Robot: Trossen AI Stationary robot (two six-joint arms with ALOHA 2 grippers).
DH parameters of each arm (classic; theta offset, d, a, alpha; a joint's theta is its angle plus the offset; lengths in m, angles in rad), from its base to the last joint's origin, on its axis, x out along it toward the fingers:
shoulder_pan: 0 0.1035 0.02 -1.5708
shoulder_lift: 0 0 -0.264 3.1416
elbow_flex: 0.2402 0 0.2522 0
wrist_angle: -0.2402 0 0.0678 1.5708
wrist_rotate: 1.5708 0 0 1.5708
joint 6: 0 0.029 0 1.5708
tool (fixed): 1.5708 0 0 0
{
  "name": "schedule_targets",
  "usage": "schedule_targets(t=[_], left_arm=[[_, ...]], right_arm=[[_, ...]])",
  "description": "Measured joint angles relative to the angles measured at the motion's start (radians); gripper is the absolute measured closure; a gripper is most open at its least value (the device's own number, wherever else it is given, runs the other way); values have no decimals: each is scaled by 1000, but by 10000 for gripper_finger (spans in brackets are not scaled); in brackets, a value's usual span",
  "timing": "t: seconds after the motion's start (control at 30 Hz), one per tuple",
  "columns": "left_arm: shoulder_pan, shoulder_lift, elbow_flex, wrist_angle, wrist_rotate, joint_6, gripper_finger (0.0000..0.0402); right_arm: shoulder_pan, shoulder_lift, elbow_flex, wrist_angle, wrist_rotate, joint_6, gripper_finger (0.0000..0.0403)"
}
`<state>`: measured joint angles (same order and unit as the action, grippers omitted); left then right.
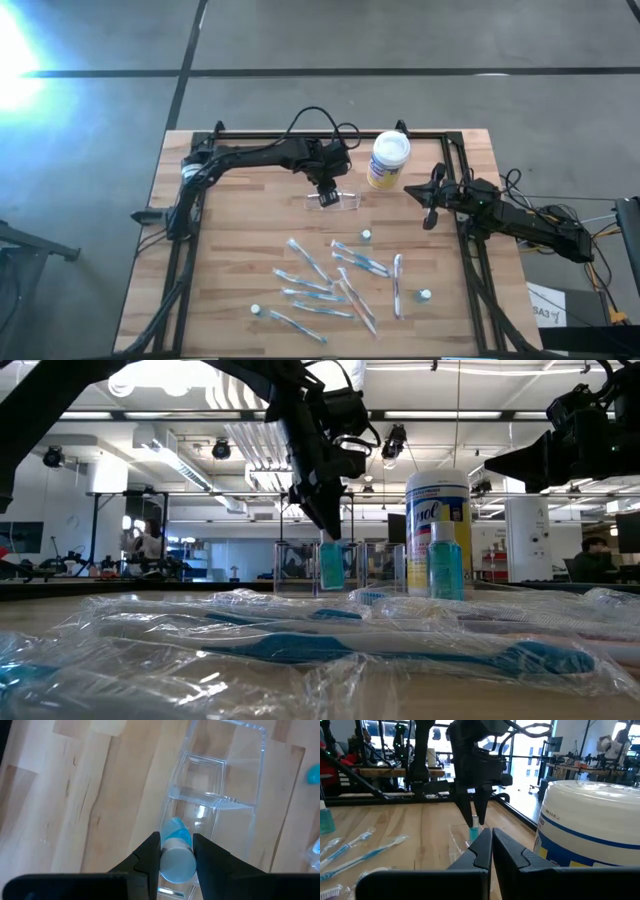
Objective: Pick & Place toothbrushing station
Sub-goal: Put the blue mouthwash into the transparent organizer
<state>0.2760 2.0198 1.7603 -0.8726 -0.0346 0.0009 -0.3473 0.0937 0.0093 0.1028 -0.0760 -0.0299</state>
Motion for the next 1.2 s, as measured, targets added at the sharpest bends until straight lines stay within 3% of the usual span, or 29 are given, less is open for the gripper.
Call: schedule_targets(t=[0.6,1.2], left_arm=[[-5,0,-36,12,-58,-9,302],[-5,1,-64,52,-55,18,266]], right_arm=[[0,0,0,0,0,0,394],[0,0,0,-1,0,-26,394]])
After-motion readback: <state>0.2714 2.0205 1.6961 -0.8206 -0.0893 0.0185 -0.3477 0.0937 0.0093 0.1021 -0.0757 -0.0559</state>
